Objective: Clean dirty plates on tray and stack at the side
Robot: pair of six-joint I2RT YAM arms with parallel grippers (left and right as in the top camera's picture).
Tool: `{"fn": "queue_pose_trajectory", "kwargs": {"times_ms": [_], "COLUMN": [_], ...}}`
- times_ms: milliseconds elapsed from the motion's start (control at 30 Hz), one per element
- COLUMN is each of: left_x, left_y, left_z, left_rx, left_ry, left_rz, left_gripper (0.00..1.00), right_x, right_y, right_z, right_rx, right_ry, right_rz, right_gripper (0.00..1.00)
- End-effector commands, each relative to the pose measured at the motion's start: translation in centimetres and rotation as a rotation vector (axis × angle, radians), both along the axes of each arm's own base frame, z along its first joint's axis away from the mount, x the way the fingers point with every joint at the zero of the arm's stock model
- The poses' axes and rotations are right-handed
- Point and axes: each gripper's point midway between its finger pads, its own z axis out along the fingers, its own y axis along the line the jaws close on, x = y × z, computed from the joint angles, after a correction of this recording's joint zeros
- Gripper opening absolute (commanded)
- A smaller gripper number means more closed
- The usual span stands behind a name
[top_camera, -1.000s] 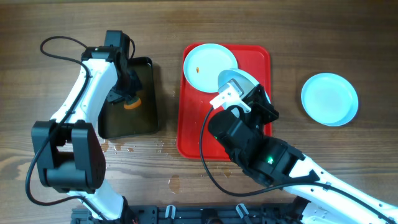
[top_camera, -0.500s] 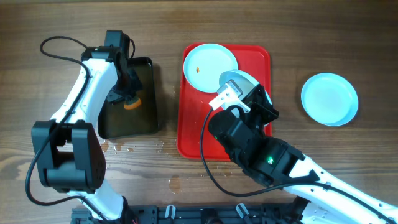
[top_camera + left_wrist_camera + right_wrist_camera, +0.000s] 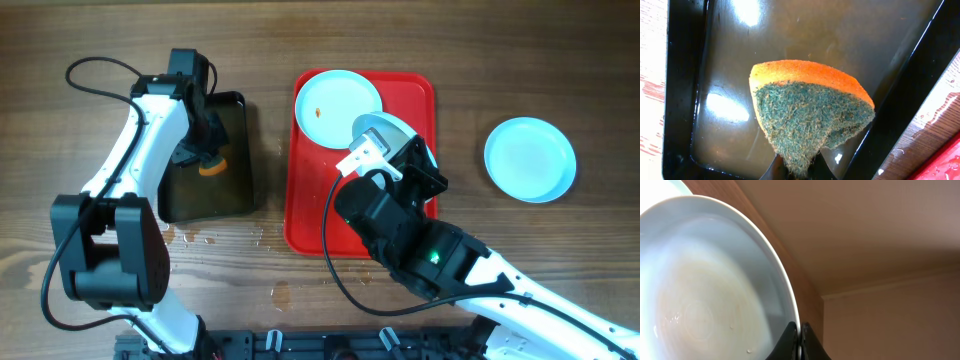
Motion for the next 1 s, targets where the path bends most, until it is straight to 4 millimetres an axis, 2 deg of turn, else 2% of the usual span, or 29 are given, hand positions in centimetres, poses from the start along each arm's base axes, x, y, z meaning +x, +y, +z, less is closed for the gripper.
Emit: {"fn": "queue_pose_trajectory", "kwargs": {"times_ms": [0, 200, 300, 400, 467, 500, 533, 600, 633, 667, 700, 767, 867, 967], "left_x": [-0.2, -0.1, -0.1, 0.0, 0.1, 0.1, 0.1, 0.2, 0.1, 0.1, 0.2, 0.1, -0.1, -0.2], "left_y": [0.2, 0.2, 0.2, 0.2, 0.2, 0.2, 0.2, 0.2, 0.2, 0.2, 0.2, 0.2, -1.3, -2.5], "left_z": [0.2, 0.2, 0.3, 0.3, 0.3, 0.3, 0.3, 0.3, 0.3, 0.3, 0.3, 0.3, 0.2, 0.6], "left_rx": [0.009, 0.009, 0.009, 0.008, 0.008, 0.008, 0.008, 0.008, 0.008, 0.008, 0.008, 0.008, -0.066, -0.138], "left_ry": [-0.003, -0.004, -0.006, -0.011, -0.013, -0.013, -0.014, -0.017, -0.012, -0.013, -0.018, -0.014, -0.002, -0.004], "left_rz": [-0.006, -0.007, -0.007, -0.007, -0.007, -0.008, -0.008, -0.007, -0.007, -0.007, -0.007, -0.011, -0.103, -0.130], "left_gripper": [0.04, 0.04, 0.04, 0.04, 0.04, 0.04, 0.04, 0.04, 0.04, 0.04, 0.04, 0.04, 0.04, 0.04], "right_x": [0.0, 0.1, 0.1, 0.3, 0.1, 0.1, 0.3, 0.2, 0.1, 0.1, 0.1, -0.1, -0.8, -0.7], "right_y": [-0.1, 0.0, 0.2, 1.6, 0.1, 0.3, 1.2, 0.1, 0.2, 1.3, 1.1, -1.0, -2.0, -3.1], "right_z": [1.3, 1.3, 1.2, -0.8, 0.2, -0.1, -1.3, -0.9, -1.3, -3.4, -4.7, -5.5, -7.4, -8.1], "right_rx": [0.037, 0.045, 0.107, 0.202, 0.153, 0.160, 0.192, 0.194, 0.274, 0.335, 0.354, 0.418, 0.619, 0.874], "right_ry": [-0.047, -0.048, -0.058, 0.028, -0.029, -0.015, 0.051, 0.022, 0.022, 0.129, 0.191, 0.201, 0.287, 0.353], "right_rz": [-0.023, -0.021, -0.026, 0.040, -0.028, -0.015, 0.037, -0.016, -0.031, 0.021, 0.016, -0.091, -0.194, -0.282], "right_gripper": [0.04, 0.04, 0.04, 0.04, 0.04, 0.04, 0.04, 0.04, 0.04, 0.04, 0.04, 0.04, 0.04, 0.04]}}
